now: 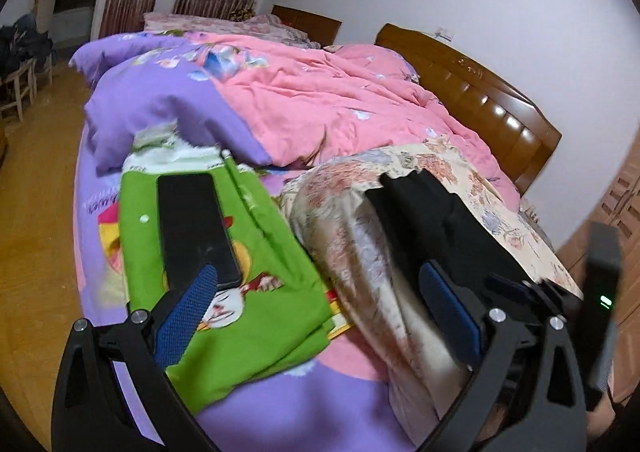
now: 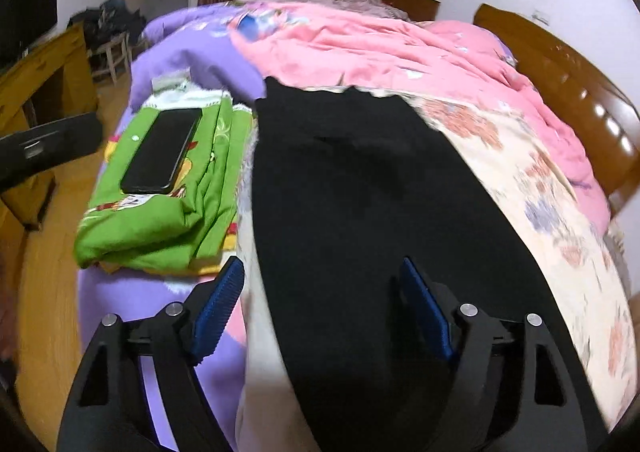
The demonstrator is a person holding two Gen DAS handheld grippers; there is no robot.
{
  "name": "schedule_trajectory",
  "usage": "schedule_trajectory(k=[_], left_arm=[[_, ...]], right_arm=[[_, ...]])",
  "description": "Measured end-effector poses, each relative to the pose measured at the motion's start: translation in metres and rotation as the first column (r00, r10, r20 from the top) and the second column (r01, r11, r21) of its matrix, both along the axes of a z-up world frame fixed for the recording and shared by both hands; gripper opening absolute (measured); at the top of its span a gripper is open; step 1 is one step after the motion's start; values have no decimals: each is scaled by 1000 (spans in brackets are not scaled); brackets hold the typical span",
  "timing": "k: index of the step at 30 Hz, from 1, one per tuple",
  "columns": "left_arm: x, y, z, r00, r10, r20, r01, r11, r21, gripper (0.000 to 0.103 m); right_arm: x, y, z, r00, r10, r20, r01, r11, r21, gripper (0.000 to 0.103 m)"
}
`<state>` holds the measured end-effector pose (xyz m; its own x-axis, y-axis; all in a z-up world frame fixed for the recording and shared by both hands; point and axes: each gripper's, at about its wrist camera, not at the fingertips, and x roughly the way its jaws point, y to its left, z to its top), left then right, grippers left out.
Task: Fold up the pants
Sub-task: 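Grasp the black sweatpants edge with the right tool and lift it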
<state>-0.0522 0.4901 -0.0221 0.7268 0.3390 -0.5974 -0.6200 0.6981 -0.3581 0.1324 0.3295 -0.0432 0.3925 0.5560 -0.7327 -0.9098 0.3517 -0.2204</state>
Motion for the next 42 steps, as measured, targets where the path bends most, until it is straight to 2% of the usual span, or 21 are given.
schedule_trajectory(k=[4, 5, 8, 10, 12, 15, 18, 20, 22, 23, 26, 28, 29, 30, 31, 32, 33, 35, 38, 40, 42], left_arm=[[-4, 1, -9, 1000, -20, 3, 20, 999, -33, 101], [-3, 1, -10, 1000, -22, 3, 23, 999, -33, 101], [-3, -3, -12, 999, -48, 13, 49, 998, -41, 101], [-1, -4, -13, 998, -58, 18, 59, 997, -49, 101], [3, -6, -15, 997, -69, 25, 70, 996, -63, 101], [16, -5, -16, 988, -130, 80, 139, 982, -129, 101], [45, 4, -19, 958, -217, 187, 258, 937, -236, 101], [74, 12, -22, 918, -279, 283, 365, 874, -321, 101], [103, 15, -20, 885, -320, 339, 436, 825, -360, 101], [114, 14, -18, 876, -337, 344, 455, 814, -360, 101], [152, 16, -22, 883, -354, 309, 459, 793, -401, 101], [174, 20, -34, 881, -355, 313, 468, 750, -466, 99], [182, 21, -40, 883, -358, 305, 468, 733, -494, 97], [189, 21, -46, 885, -359, 296, 465, 720, -516, 85], [195, 20, -52, 887, -360, 290, 462, 706, -537, 80], [196, 21, -55, 889, -355, 288, 457, 707, -540, 80], [196, 21, -56, 892, -346, 290, 452, 709, -542, 80], [193, 22, -59, 891, -336, 306, 453, 707, -543, 74], [190, 30, -67, 889, -319, 329, 456, 689, -563, 64], [187, 35, -73, 891, -303, 339, 452, 678, -580, 47], [183, 39, -81, 894, -293, 339, 444, 676, -588, 37]], right_arm=[[4, 21, -4, 1000, 13, 9, -13, 1000, -5, 66], [6, 22, -3, 1000, 8, 10, -8, 1000, -2, 59], [13, 23, -7, 1000, 4, 11, -4, 1000, 5, 54], [14, 19, -9, 1000, 19, 6, -19, 999, 35, 42], [21, 11, -2, 998, 20, -61, -14, 995, 103, 30], [40, -11, 11, 978, 14, -206, 37, 970, 241, 27], [45, -18, 16, 971, 8, -237, 62, 957, 284, 27], [42, -20, 19, 975, 8, -223, 59, 954, 295, 27], [41, -22, 20, 976, 7, -217, 62, 949, 309, 27], [42, -23, 20, 976, 7, -219, 64, 946, 317, 27], [43, -28, 21, 975, 14, -220, 64, 937, 343, 27], [44, -30, 21, 973, 19, -228, 64, 935, 349, 27], [44, -31, 21, 972, 20, -232, 64, 936, 346, 28], [44, -31, 21, 971, 18, -239, 66, 938, 339, 36], [44, -33, 21, 967, 20, -255, 67, 942, 330, 48], [44, -38, 23, 956, 28, -290, 70, 945, 321, 76], [42, -46, 26, 954, 24, -298, 80, 940, 332, 89], [41, -68, 33, 960, 9, -280, 99, 923, 371, 89], [53, -88, 30, 946, -85, -314, 184, 936, 301, 89], [64, -99, 20, 929, -208, -306, 269, 948, 173, 89], [71, -107, 2, 911, -299, -283, 310, 951, -6, 90]])
